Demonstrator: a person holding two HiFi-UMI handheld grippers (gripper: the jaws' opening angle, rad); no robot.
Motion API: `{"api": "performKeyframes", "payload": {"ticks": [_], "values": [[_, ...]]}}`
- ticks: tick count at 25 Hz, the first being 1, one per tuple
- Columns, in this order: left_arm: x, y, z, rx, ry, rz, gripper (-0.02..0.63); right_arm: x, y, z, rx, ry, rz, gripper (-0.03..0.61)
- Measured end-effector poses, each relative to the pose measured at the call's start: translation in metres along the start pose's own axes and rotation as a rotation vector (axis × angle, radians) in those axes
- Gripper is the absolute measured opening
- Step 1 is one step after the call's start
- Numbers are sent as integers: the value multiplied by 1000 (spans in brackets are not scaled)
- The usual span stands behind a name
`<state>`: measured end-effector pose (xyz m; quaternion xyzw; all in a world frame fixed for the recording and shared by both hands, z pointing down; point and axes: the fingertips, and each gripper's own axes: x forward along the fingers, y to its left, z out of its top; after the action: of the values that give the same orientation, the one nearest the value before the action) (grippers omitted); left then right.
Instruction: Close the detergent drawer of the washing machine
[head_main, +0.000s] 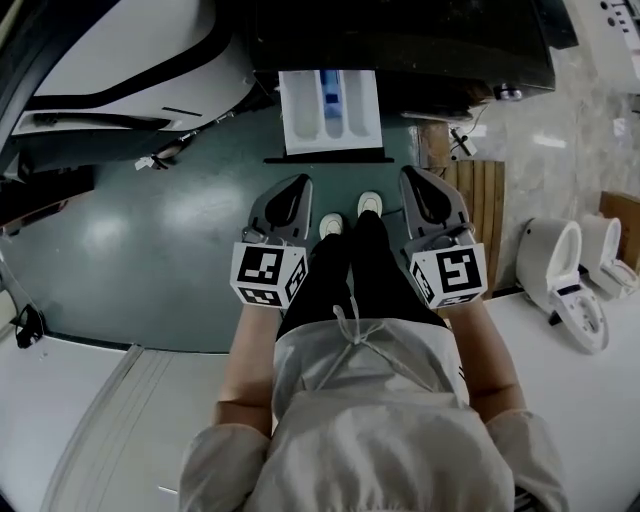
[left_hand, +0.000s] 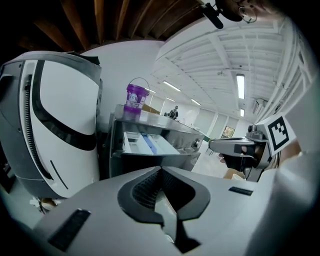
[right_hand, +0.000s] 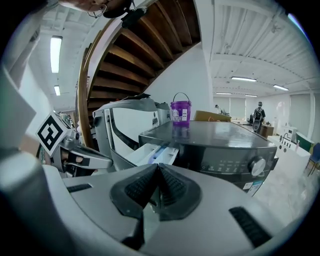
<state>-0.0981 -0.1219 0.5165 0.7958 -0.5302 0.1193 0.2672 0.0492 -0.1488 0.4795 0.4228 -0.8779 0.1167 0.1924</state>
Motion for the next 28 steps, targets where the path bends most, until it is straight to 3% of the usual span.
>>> {"api": "performKeyframes", "payload": {"ticks": [16,28], "values": [[33,16,-11,-86,2,78,18,22,-7,-12,2,-23,-48,6],[53,30,9,-19,-40,71,18,25,-15,14,-33,-73,-52,6]]}}
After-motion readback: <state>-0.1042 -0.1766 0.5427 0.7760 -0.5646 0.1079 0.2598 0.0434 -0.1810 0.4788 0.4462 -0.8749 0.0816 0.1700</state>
